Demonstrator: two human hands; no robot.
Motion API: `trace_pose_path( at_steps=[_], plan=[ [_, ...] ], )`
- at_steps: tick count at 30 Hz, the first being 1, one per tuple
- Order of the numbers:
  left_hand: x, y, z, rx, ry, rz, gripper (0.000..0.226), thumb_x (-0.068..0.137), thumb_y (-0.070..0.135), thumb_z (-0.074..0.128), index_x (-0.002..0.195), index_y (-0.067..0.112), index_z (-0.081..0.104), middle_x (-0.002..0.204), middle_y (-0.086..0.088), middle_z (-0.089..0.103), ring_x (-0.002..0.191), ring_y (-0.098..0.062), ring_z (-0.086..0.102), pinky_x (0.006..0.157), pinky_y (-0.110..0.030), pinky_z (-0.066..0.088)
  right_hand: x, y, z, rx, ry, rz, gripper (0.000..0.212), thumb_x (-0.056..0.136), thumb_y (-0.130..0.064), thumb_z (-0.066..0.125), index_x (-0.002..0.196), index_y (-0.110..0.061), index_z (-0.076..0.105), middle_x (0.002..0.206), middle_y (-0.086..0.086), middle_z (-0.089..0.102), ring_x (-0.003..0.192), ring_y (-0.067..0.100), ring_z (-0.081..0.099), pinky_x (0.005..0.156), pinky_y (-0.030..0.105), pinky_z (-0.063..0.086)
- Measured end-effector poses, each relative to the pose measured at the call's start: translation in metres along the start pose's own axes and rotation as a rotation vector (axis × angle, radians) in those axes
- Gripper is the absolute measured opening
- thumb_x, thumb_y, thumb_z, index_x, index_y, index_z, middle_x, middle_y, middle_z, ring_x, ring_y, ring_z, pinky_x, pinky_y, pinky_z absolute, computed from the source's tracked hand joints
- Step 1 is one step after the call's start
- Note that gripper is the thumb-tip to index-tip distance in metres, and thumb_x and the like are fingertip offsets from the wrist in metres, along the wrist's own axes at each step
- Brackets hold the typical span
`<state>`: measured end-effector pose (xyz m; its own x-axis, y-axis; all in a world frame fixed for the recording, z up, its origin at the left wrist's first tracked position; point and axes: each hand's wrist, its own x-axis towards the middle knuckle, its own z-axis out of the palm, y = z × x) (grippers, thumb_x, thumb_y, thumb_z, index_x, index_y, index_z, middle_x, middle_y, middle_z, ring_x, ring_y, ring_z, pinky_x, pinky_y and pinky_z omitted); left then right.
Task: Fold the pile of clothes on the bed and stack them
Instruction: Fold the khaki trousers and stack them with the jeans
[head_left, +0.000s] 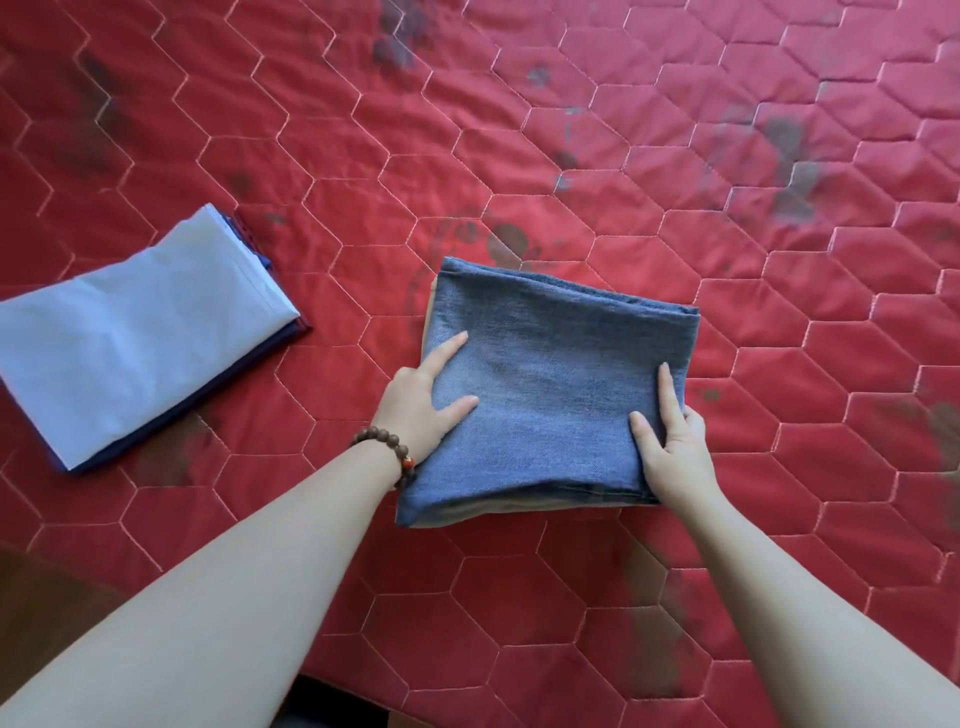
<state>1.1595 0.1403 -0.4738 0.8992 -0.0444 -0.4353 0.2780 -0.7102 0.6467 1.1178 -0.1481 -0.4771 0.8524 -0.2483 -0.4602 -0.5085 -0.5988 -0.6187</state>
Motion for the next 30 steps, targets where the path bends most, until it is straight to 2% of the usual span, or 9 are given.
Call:
trace_pose_path(
  at_steps=[5,7,10,14,16,19,22,26,30],
  plan=[
    [-0.037,-0.041,-0.013,0.059,0.034,-0.106,0.072,0.088,0.046,0.062,0.145,0.055,0.02,0.109,-0.013,0.047,0.097,-0.023,0.049,0.099,-0.031,0.037,-0.019,-0.025,0.031,-0.21,-0.077,-0.029,0.066,0.096,-0.042,0.05,0.141,-0.062,0.006,0.147,0.009,0.03,0.131,0.029,0.036,0.11,0.038,0.028],
    [-0.043,-0.047,-0.014,0.24,0.119,-0.127,0.068,0.089,0.049,0.058,0.148,0.048,0.023,0.136,-0.02,0.037,0.124,-0.033,0.04,0.109,-0.041,0.029,-0.026,-0.039,0.04,-0.49,0.133,-0.044,0.062,0.096,-0.043,0.05,0.149,-0.048,0.018,0.155,0.015,0.022,0.137,0.035,0.03,0.109,0.051,0.03],
    [-0.038,-0.028,-0.01,0.389,0.369,0.14,0.058,0.089,0.042,0.05,0.142,0.02,0.043,0.151,-0.02,0.031,0.14,-0.036,0.028,0.112,-0.049,0.026,-0.031,-0.07,0.06,-0.615,0.392,-0.407,0.06,0.09,-0.033,0.046,0.148,-0.021,0.038,0.156,0.016,0.025,0.144,0.033,0.022,0.114,0.057,0.018],
    [0.005,0.004,0.01,0.56,0.317,0.433,0.065,0.085,0.037,0.041,0.145,0.011,0.038,0.155,-0.012,0.031,0.145,-0.029,0.022,0.116,-0.052,0.019,0.001,-0.102,0.101,-0.794,0.151,-0.707,0.062,0.09,-0.027,0.046,0.15,-0.017,0.032,0.159,0.006,0.023,0.148,0.025,0.013,0.116,0.061,0.009],
    [0.027,0.004,0.017,0.689,0.257,0.354,0.069,0.089,0.047,0.032,0.152,0.019,0.025,0.159,-0.013,0.019,0.148,-0.03,0.013,0.118,-0.054,0.012,0.024,-0.099,0.104,-0.916,0.064,-0.682,0.062,0.095,-0.04,0.042,0.152,-0.026,0.023,0.161,0.003,0.014,0.149,0.023,0.007,0.116,0.06,0.004],
    [0.043,-0.009,0.025,0.801,0.237,0.264,0.074,0.089,0.065,0.014,0.154,0.033,0.001,0.158,-0.026,0.002,0.148,-0.036,-0.002,0.118,-0.056,0.001,0.046,-0.071,0.078,-1.003,0.139,-0.55,0.067,0.093,-0.065,0.02,0.153,-0.038,0.008,0.162,0.009,0.004,0.15,0.024,-0.001,0.118,0.053,-0.004],
    [0.042,-0.009,0.03,0.783,0.259,0.211,0.075,0.087,0.069,0.014,0.152,0.038,-0.007,0.157,-0.029,-0.004,0.146,-0.043,-0.008,0.114,-0.063,-0.003,0.047,-0.051,0.057,-0.942,0.206,-0.37,0.07,0.091,-0.069,0.016,0.153,-0.039,0.004,0.162,0.011,-0.002,0.149,0.026,-0.006,0.118,0.053,-0.004],
    [0.049,-0.007,0.026,0.719,0.182,0.192,0.075,0.087,0.07,0.018,0.15,0.042,-0.01,0.157,-0.028,-0.008,0.146,-0.04,-0.012,0.112,-0.066,-0.003,0.058,-0.048,0.05,-0.791,0.039,-0.344,0.072,0.088,-0.071,0.015,0.152,-0.041,0.002,0.161,0.012,-0.01,0.148,0.033,-0.003,0.12,0.051,0.004],
    [0.038,0.002,0.008,0.683,0.052,0.191,0.086,0.081,0.08,0.02,0.149,0.042,-0.016,0.156,-0.024,-0.019,0.145,-0.037,-0.02,0.112,-0.066,-0.006,0.046,-0.061,0.043,-1.005,0.089,-0.34,0.076,0.089,-0.072,0.014,0.154,-0.033,0.001,0.161,0.014,-0.011,0.147,0.034,-0.012,0.114,0.062,-0.007]
  ],
)
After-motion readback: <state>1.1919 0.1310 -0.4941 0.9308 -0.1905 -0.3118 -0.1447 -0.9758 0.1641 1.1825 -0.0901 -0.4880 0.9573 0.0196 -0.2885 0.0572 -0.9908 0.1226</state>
